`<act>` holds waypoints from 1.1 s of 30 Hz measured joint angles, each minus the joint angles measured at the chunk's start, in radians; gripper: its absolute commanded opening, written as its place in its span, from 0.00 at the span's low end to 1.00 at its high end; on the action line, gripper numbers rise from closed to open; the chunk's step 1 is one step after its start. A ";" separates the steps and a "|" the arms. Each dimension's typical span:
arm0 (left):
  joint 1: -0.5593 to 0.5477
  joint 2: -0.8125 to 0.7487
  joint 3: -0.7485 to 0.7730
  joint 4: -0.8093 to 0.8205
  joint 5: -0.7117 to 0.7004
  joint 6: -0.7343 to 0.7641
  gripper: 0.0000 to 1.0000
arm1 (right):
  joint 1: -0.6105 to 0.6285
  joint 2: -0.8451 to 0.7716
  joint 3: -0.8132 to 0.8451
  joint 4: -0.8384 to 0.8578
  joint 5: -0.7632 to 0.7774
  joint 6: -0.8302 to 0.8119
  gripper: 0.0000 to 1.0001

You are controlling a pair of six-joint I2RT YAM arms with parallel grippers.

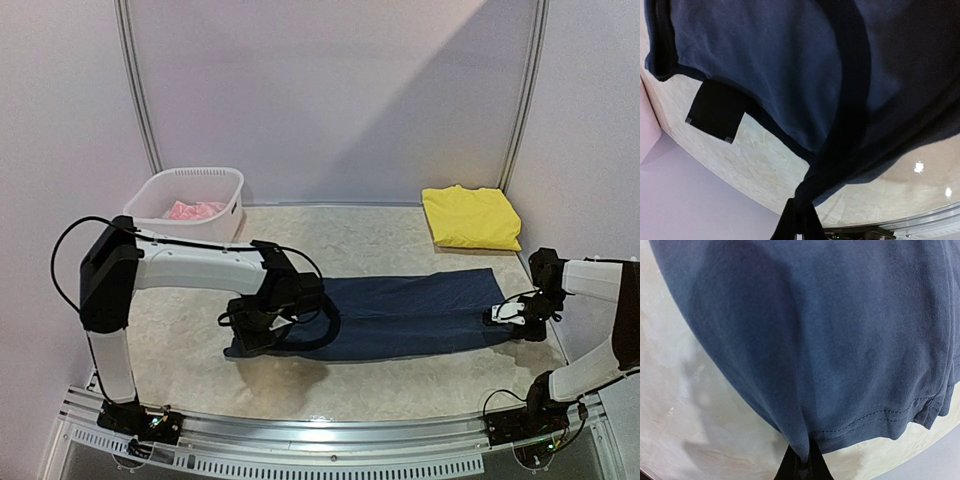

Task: Fold and stack the mixed laundry pile
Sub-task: Move the rectangle-folded tank top to the center of the board.

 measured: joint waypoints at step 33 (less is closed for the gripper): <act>0.124 0.075 0.414 -0.005 -0.054 -0.040 0.32 | -0.013 -0.055 0.167 -0.311 -0.072 0.023 0.50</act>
